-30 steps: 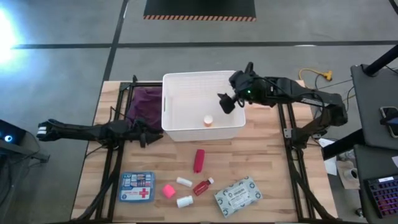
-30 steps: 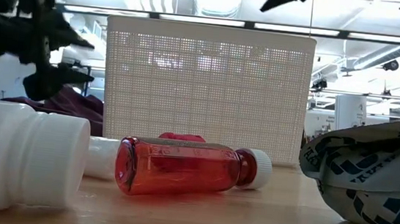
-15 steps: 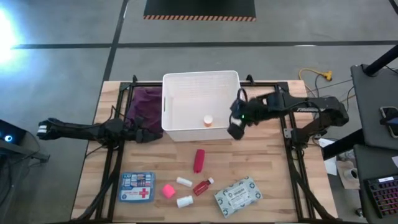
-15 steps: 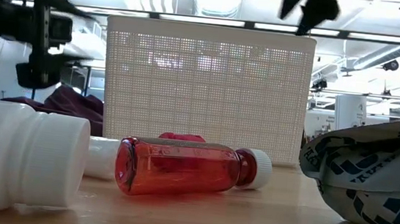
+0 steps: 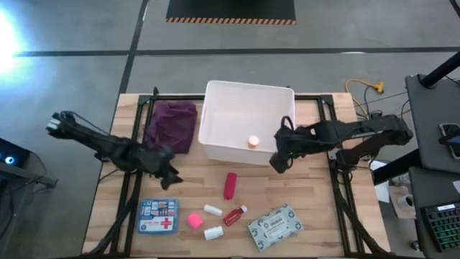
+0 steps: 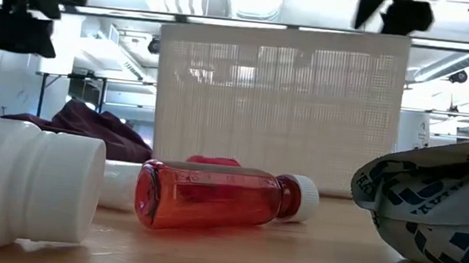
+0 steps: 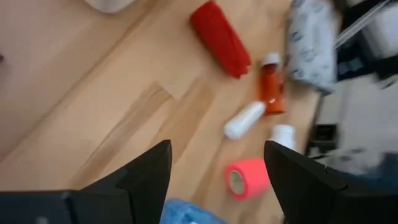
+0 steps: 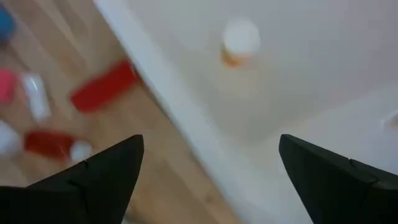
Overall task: Pick & place medical supplies in basket/bin
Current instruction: Put the pink bandage into the white bin
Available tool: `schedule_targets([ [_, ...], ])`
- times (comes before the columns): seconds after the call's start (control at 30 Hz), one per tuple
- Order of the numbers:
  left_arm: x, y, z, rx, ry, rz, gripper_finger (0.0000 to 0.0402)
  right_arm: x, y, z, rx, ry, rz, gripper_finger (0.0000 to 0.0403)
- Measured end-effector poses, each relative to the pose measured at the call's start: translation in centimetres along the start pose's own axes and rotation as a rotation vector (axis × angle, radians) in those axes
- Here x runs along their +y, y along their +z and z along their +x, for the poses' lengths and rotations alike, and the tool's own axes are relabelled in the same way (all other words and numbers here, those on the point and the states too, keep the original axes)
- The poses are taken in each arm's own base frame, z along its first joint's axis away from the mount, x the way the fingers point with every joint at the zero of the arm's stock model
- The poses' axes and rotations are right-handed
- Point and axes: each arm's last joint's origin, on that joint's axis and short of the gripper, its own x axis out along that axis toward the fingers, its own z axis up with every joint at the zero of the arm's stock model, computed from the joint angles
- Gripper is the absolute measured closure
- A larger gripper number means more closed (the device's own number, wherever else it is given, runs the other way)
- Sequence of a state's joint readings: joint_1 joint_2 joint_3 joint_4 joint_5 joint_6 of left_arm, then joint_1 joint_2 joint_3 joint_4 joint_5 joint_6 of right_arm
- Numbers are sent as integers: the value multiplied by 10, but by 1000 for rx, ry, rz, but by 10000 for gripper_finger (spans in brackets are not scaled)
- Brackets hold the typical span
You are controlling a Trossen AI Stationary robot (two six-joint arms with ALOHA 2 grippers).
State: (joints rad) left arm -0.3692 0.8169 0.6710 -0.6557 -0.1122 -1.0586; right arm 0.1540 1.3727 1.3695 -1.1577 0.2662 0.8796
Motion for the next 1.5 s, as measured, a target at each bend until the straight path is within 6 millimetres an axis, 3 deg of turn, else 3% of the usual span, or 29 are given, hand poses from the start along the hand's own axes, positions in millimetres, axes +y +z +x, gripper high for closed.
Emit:
schedule_targets([
  [0.2, -12, 3, 23, -11, 135, 44, 164, 0, 11, -41, -224, -3, -42, 37],
  [0.43, -52, -10, 35, 105, 118, 196, 164, -21, -21, -69, -269, -123, -95, 37],
  [0.57, -76, -23, 38, 165, 111, 284, 164, -29, -35, -71, -248, -162, -103, 37],
  [0.63, -83, -29, 43, 192, 149, 215, 164, -34, -40, -68, -226, -199, -68, 37],
  [0.77, -89, -36, 57, 283, 236, -104, 164, -47, -49, -60, -195, -270, 67, 37],
  [0.87, -98, -42, 70, 337, 235, -176, 164, -51, -58, -49, -132, -236, 47, 37],
  [1.07, -144, -59, 88, 378, 113, 318, 164, -58, -74, -27, -54, -162, -209, 37],
  [1.23, -170, -61, 117, 466, 151, 796, 164, -68, -84, -19, -65, -116, -252, 37],
  [1.4, -168, -66, 141, 670, 385, 953, 164, -79, -89, -21, -66, -70, -223, 37],
  [1.5, -173, -68, 147, 684, 352, 1055, 164, -82, -90, -23, -78, -51, -211, 37],
])
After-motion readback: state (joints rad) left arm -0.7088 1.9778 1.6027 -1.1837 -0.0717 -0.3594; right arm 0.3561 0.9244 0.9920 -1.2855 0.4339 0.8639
